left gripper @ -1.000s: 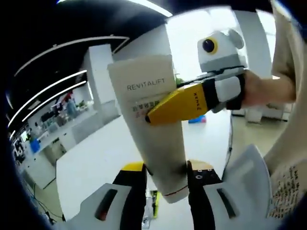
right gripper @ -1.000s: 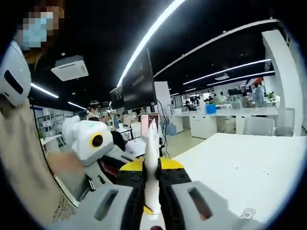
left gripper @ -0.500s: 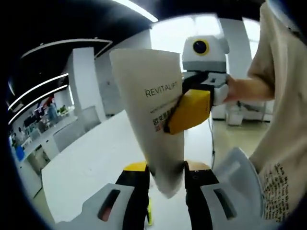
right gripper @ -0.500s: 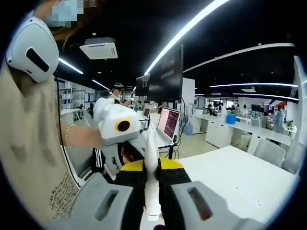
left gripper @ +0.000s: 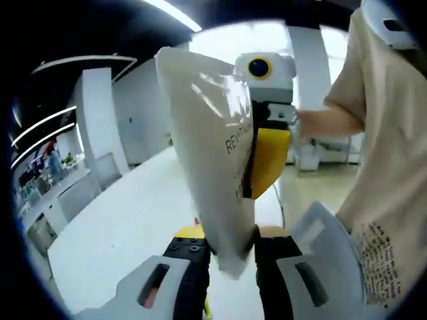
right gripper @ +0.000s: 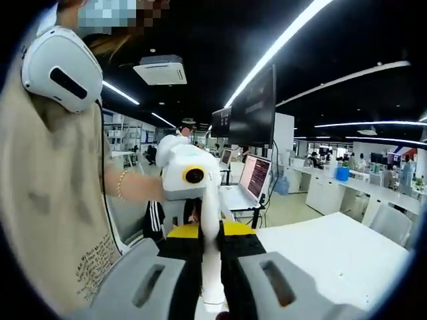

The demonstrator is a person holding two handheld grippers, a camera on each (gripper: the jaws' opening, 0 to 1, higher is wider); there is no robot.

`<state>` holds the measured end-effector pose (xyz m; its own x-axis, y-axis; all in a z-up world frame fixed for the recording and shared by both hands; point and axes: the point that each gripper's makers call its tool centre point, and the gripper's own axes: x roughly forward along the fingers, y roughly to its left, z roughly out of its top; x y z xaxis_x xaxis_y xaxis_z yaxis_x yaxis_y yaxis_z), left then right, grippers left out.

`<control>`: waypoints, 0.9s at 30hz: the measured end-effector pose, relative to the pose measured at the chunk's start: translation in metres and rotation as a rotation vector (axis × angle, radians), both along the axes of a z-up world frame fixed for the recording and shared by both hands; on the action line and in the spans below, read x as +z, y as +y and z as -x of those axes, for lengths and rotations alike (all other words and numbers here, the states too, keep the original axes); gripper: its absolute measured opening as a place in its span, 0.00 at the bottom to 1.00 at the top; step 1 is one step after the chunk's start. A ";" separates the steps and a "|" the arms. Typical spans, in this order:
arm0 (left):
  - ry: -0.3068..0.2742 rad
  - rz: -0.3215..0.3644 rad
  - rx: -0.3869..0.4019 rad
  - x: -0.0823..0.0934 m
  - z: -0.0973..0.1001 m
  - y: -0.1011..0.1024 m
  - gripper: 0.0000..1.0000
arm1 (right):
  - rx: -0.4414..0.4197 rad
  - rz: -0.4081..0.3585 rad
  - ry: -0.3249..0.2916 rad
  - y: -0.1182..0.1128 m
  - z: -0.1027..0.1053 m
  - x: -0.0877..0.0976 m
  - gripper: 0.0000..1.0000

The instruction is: Arrange the skincare products in the storage area until every visible bottle or jar stands upright without overlapping.

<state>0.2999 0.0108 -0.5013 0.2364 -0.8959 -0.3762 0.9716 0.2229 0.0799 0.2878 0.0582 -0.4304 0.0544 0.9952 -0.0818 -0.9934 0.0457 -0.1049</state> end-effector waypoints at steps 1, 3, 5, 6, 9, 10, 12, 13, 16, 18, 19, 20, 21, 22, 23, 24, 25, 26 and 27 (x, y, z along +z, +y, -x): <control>0.013 0.002 -0.002 -0.003 0.000 -0.001 0.21 | 0.008 0.003 0.008 -0.001 -0.001 -0.003 0.07; 0.025 0.007 -0.008 -0.007 0.000 -0.003 0.20 | 0.038 0.011 0.012 -0.004 0.000 -0.009 0.07; 0.049 0.008 -0.012 -0.015 0.000 -0.005 0.19 | 0.069 0.034 0.017 -0.005 0.001 -0.018 0.07; 0.051 0.003 -0.012 -0.021 0.000 -0.007 0.19 | 0.066 0.042 0.017 -0.006 -0.001 -0.022 0.07; 0.074 -0.019 -0.023 -0.036 0.001 -0.011 0.19 | 0.095 0.075 0.028 -0.007 0.001 -0.036 0.08; 0.078 -0.026 -0.021 -0.039 0.001 -0.012 0.19 | 0.095 0.082 0.035 -0.008 0.000 -0.042 0.08; 0.081 -0.050 -0.017 -0.052 -0.003 -0.014 0.18 | 0.085 0.097 0.040 -0.010 -0.002 -0.054 0.08; 0.078 -0.061 0.001 -0.058 -0.006 -0.014 0.18 | 0.079 0.102 0.043 -0.011 -0.003 -0.057 0.09; 0.058 -0.075 0.032 -0.075 -0.014 -0.016 0.18 | 0.052 0.127 0.057 -0.016 -0.011 -0.075 0.09; 0.061 -0.081 0.043 -0.086 -0.017 -0.018 0.18 | 0.028 0.168 0.055 -0.019 -0.016 -0.093 0.10; 0.064 -0.093 0.047 -0.095 -0.019 -0.018 0.18 | 0.023 0.182 0.055 -0.020 -0.016 -0.099 0.10; 0.064 -0.102 0.047 -0.101 -0.019 -0.019 0.18 | 0.019 0.194 0.054 -0.020 -0.016 -0.104 0.10; 0.063 -0.119 0.050 -0.109 -0.020 -0.019 0.18 | 0.008 0.210 0.061 -0.021 -0.018 -0.113 0.11; 0.063 -0.126 0.051 -0.114 -0.020 -0.019 0.18 | 0.002 0.218 0.067 -0.022 -0.018 -0.119 0.11; 0.055 -0.141 0.042 -0.123 -0.020 -0.019 0.18 | 0.002 0.231 0.074 -0.023 -0.018 -0.127 0.11; 0.056 -0.145 0.045 -0.127 -0.020 -0.019 0.18 | -0.003 0.239 0.077 -0.024 -0.018 -0.132 0.11; 0.060 -0.148 0.049 -0.134 -0.020 -0.020 0.18 | -0.010 0.248 0.087 -0.024 -0.019 -0.139 0.11; 0.060 -0.150 0.050 -0.140 -0.020 -0.020 0.18 | -0.015 0.255 0.091 -0.025 -0.020 -0.145 0.11; 0.063 -0.151 0.048 -0.147 -0.020 -0.020 0.18 | -0.023 0.271 0.093 -0.026 -0.020 -0.153 0.11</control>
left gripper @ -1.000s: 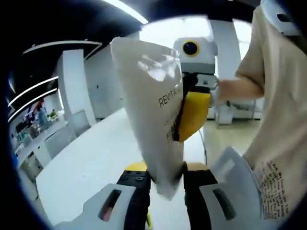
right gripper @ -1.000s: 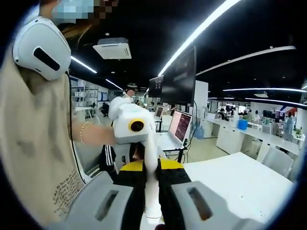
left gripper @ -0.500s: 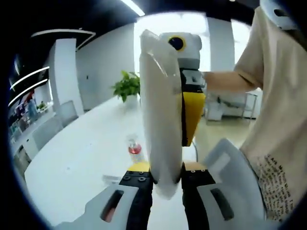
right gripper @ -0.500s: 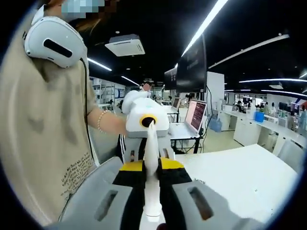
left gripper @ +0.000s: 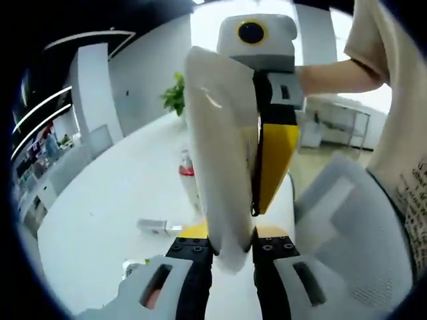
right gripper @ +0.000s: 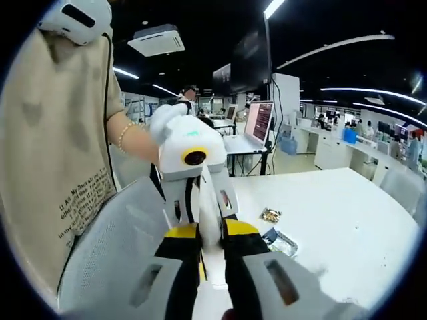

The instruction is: Arrange the skincare products in the storage area until every visible bottle or jar stands upright without overlapping.

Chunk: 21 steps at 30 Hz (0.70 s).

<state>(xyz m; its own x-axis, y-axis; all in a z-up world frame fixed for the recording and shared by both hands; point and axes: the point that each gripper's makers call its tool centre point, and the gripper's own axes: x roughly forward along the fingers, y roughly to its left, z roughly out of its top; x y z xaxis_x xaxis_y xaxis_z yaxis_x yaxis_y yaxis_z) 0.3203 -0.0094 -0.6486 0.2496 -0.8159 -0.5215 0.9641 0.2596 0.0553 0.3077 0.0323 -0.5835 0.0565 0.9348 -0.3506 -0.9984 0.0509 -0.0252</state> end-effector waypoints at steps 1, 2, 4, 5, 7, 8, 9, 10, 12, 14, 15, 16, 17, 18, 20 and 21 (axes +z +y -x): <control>0.005 0.000 -0.004 -0.006 0.000 -0.001 0.18 | -0.007 0.013 0.008 0.000 0.000 -0.007 0.11; 0.009 0.002 -0.005 -0.012 0.000 -0.002 0.18 | -0.012 0.024 0.010 0.000 0.000 -0.013 0.11; 0.038 0.009 0.005 -0.025 0.001 -0.005 0.19 | -0.016 0.055 0.017 -0.002 0.001 -0.026 0.11; 0.041 0.009 0.007 -0.030 0.002 -0.006 0.19 | -0.011 0.077 0.017 -0.002 0.001 -0.033 0.11; 0.059 0.006 0.014 -0.040 0.003 -0.009 0.19 | -0.007 0.103 0.017 -0.003 0.002 -0.043 0.11; 0.063 0.005 0.012 -0.043 0.004 -0.010 0.19 | -0.004 0.107 0.015 -0.004 0.003 -0.045 0.11; 0.070 0.003 0.015 -0.049 0.004 -0.011 0.19 | -0.002 0.118 0.010 -0.005 0.003 -0.051 0.11; 0.069 0.002 0.015 -0.052 0.004 -0.012 0.19 | -0.002 0.124 0.010 -0.005 0.003 -0.054 0.11; 0.073 -0.011 0.020 -0.058 0.004 -0.013 0.19 | 0.000 0.133 0.011 -0.007 0.002 -0.062 0.11; 0.078 -0.021 0.027 -0.063 0.004 -0.013 0.19 | -0.002 0.137 0.019 -0.008 0.001 -0.067 0.11; 0.080 -0.022 0.029 -0.065 0.004 -0.013 0.19 | -0.004 0.138 0.021 -0.008 0.001 -0.069 0.11; 0.079 -0.004 0.036 -0.062 0.002 -0.013 0.19 | -0.014 0.116 0.024 -0.009 -0.001 -0.065 0.11; 0.079 -0.003 0.038 -0.062 0.001 -0.013 0.19 | -0.019 0.119 0.022 -0.010 -0.002 -0.065 0.11; 0.078 -0.002 0.036 -0.062 0.001 -0.013 0.19 | -0.020 0.116 0.024 -0.011 -0.002 -0.065 0.11; 0.059 -0.014 0.027 -0.062 0.001 -0.015 0.19 | -0.021 0.112 0.025 -0.011 -0.003 -0.065 0.11; 0.054 -0.018 0.025 -0.062 0.001 -0.015 0.19 | -0.019 0.112 0.021 -0.011 -0.003 -0.065 0.12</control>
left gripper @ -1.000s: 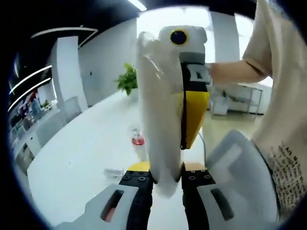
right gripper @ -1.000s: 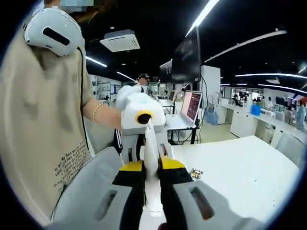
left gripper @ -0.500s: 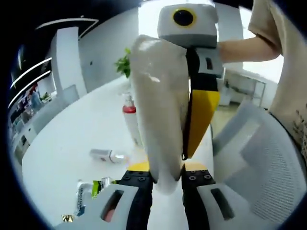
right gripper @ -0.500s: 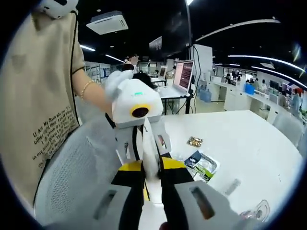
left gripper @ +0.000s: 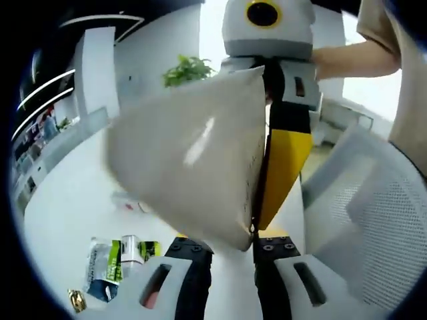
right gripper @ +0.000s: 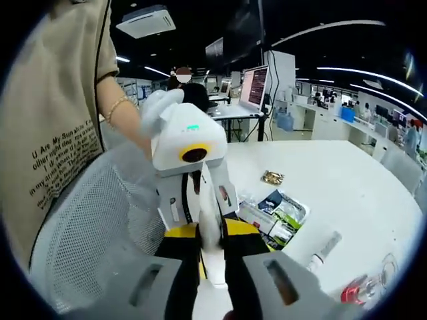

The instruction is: Arrange the skincare products in the storage area until every visible bottle or jar stands upright without overlapping.

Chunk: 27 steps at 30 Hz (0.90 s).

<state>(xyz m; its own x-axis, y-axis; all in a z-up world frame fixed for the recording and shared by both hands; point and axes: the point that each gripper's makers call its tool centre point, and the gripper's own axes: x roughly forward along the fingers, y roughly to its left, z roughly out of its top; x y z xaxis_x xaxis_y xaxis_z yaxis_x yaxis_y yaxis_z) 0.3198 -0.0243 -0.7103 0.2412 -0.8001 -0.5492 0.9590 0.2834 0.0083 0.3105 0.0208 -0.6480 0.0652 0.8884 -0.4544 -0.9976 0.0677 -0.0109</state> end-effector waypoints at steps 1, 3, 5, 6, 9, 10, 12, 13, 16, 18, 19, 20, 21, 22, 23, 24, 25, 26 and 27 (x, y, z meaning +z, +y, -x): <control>-0.003 -0.001 -0.001 0.000 0.000 -0.001 0.19 | 0.001 0.001 -0.001 -0.001 0.000 0.000 0.12; -0.011 0.000 -0.001 0.000 0.000 -0.002 0.19 | 0.005 0.002 0.000 -0.003 0.000 0.000 0.12; -0.014 0.000 -0.003 0.001 0.000 -0.004 0.19 | 0.003 0.000 0.007 -0.006 0.000 0.000 0.12; -0.014 0.001 -0.005 0.001 -0.001 -0.005 0.19 | 0.001 0.000 0.009 -0.008 -0.001 0.000 0.12; -0.010 0.007 -0.011 0.000 -0.004 -0.009 0.19 | -0.011 0.009 0.018 -0.013 -0.006 -0.002 0.13; -0.008 0.011 -0.012 0.000 -0.006 -0.010 0.19 | -0.015 0.013 0.018 -0.015 -0.008 -0.002 0.14; 0.014 0.028 -0.011 -0.001 -0.008 -0.011 0.19 | -0.032 0.010 0.028 -0.016 -0.012 -0.003 0.15; 0.013 0.029 -0.013 0.000 -0.009 -0.011 0.19 | -0.037 0.010 0.027 -0.016 -0.013 -0.003 0.15; 0.013 0.034 -0.026 0.000 -0.009 -0.012 0.18 | -0.053 0.012 0.040 -0.016 -0.014 -0.003 0.17; 0.008 0.039 -0.041 0.000 -0.009 -0.013 0.18 | -0.077 0.030 0.051 -0.019 -0.016 -0.008 0.21; 0.009 0.040 -0.044 0.000 -0.009 -0.013 0.18 | -0.091 0.032 0.064 -0.020 -0.017 -0.009 0.25; 0.008 0.042 -0.049 0.000 -0.010 -0.014 0.18 | -0.108 0.026 0.074 -0.021 -0.018 -0.010 0.28; 0.008 0.043 -0.052 0.000 -0.011 -0.015 0.18 | -0.137 0.011 0.081 -0.023 -0.021 -0.008 0.31; 0.009 0.045 -0.058 -0.001 -0.013 -0.016 0.18 | -0.154 0.000 0.084 -0.024 -0.022 -0.006 0.34; 0.008 0.047 -0.060 -0.001 -0.015 -0.017 0.18 | -0.173 -0.007 0.085 -0.028 -0.024 -0.004 0.36; 0.007 0.050 -0.064 -0.001 -0.016 -0.018 0.18 | -0.194 -0.008 0.086 -0.030 -0.026 -0.005 0.39; 0.006 0.052 -0.066 -0.001 -0.018 -0.019 0.18 | -0.221 -0.008 0.094 -0.034 -0.029 -0.005 0.42; 0.007 0.053 -0.070 -0.001 -0.020 -0.020 0.18 | -0.241 -0.015 0.096 -0.036 -0.030 -0.004 0.46; 0.006 0.054 -0.073 -0.001 -0.022 -0.021 0.18 | -0.259 -0.018 0.098 -0.039 -0.031 -0.003 0.49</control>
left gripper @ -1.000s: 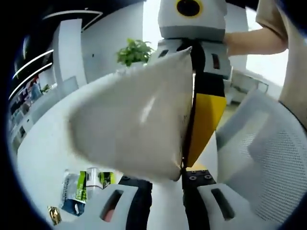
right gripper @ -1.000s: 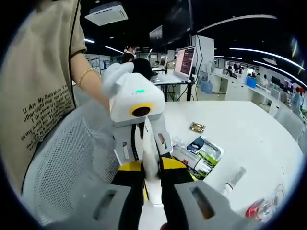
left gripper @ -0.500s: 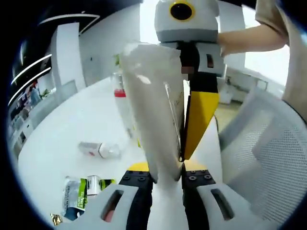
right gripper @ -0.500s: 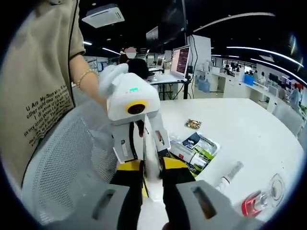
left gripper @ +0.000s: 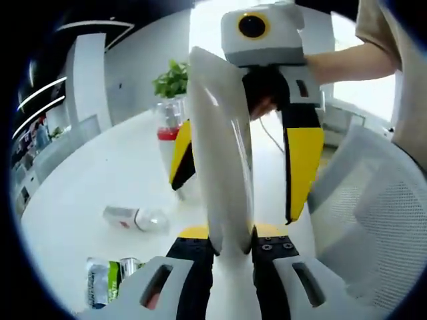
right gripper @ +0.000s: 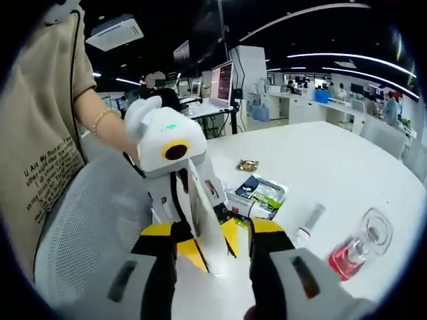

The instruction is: Arrange the skincare products in the storage area until every visible bottle or jar stands upright without overlapping.

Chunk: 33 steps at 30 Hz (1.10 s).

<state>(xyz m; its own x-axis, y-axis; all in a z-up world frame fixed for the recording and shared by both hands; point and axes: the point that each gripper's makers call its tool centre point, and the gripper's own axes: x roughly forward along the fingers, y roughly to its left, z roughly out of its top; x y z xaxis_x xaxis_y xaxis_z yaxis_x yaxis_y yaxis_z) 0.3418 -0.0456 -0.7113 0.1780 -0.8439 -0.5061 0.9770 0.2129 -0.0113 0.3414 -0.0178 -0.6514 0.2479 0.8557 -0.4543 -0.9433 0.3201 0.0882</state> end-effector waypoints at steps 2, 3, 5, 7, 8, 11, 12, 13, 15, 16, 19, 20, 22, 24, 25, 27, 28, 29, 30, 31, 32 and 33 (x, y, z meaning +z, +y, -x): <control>-0.001 0.003 -0.006 0.000 -0.004 -0.003 0.18 | -0.022 -0.001 0.006 -0.004 0.001 -0.001 0.53; -0.001 0.004 -0.007 0.000 -0.006 -0.004 0.18 | -0.040 0.001 0.009 -0.008 0.002 -0.003 0.54; -0.001 0.010 -0.011 0.001 -0.011 -0.008 0.18 | -0.057 -0.002 0.012 -0.012 0.004 -0.005 0.55; -0.001 0.014 -0.015 0.001 -0.016 -0.011 0.18 | -0.095 0.007 0.022 -0.018 0.005 -0.008 0.62; -0.003 0.015 -0.017 0.001 -0.019 -0.012 0.17 | -0.099 0.009 0.022 -0.020 0.007 -0.009 0.64; -0.004 0.016 -0.029 0.001 -0.028 -0.019 0.18 | -0.131 0.008 0.042 -0.027 0.011 -0.014 0.68; -0.004 0.016 -0.031 0.001 -0.030 -0.021 0.18 | -0.141 0.014 0.048 -0.029 0.013 -0.016 0.70; -0.004 0.019 -0.036 0.002 -0.034 -0.024 0.18 | -0.152 0.024 0.050 -0.031 0.014 -0.018 0.71; -0.006 0.021 -0.036 0.002 -0.040 -0.027 0.18 | -0.185 0.028 0.061 -0.038 0.016 -0.022 0.74; -0.006 0.023 -0.034 0.002 -0.043 -0.029 0.18 | -0.210 0.021 0.076 -0.041 0.016 -0.024 0.75; -0.008 0.029 -0.033 0.002 -0.052 -0.033 0.17 | -0.256 0.008 0.083 -0.050 0.016 -0.026 0.77; -0.008 0.031 -0.031 0.002 -0.055 -0.034 0.17 | -0.271 0.010 0.081 -0.054 0.015 -0.027 0.77; -0.009 0.035 -0.029 0.002 -0.060 -0.036 0.17 | -0.292 0.017 0.086 -0.060 0.017 -0.030 0.78; -0.007 0.040 -0.026 0.002 -0.067 -0.037 0.17 | -0.315 0.019 0.095 -0.066 0.017 -0.032 0.79; -0.006 0.041 -0.024 0.002 -0.070 -0.038 0.17 | -0.323 0.020 0.096 -0.068 0.017 -0.033 0.79; -0.003 0.045 -0.023 0.002 -0.076 -0.039 0.18 | -0.339 0.019 0.105 -0.073 0.018 -0.036 0.79; -0.003 0.047 -0.024 0.002 -0.077 -0.040 0.18 | -0.348 0.021 0.107 -0.075 0.017 -0.037 0.79; -0.004 0.046 -0.022 0.002 -0.080 -0.041 0.18 | -0.357 0.023 0.108 -0.077 0.017 -0.038 0.80; -0.004 0.044 -0.021 0.002 -0.081 -0.042 0.18 | -0.365 0.023 0.109 -0.078 0.016 -0.038 0.81; -0.004 0.042 -0.022 0.002 -0.082 -0.043 0.18 | -0.370 0.023 0.110 -0.080 0.016 -0.039 0.81; -0.005 0.041 -0.025 0.002 -0.083 -0.043 0.18 | -0.375 0.022 0.109 -0.081 0.015 -0.039 0.81; -0.007 0.040 -0.027 0.002 -0.084 -0.044 0.18 | -0.384 0.019 0.108 -0.083 0.014 -0.039 0.81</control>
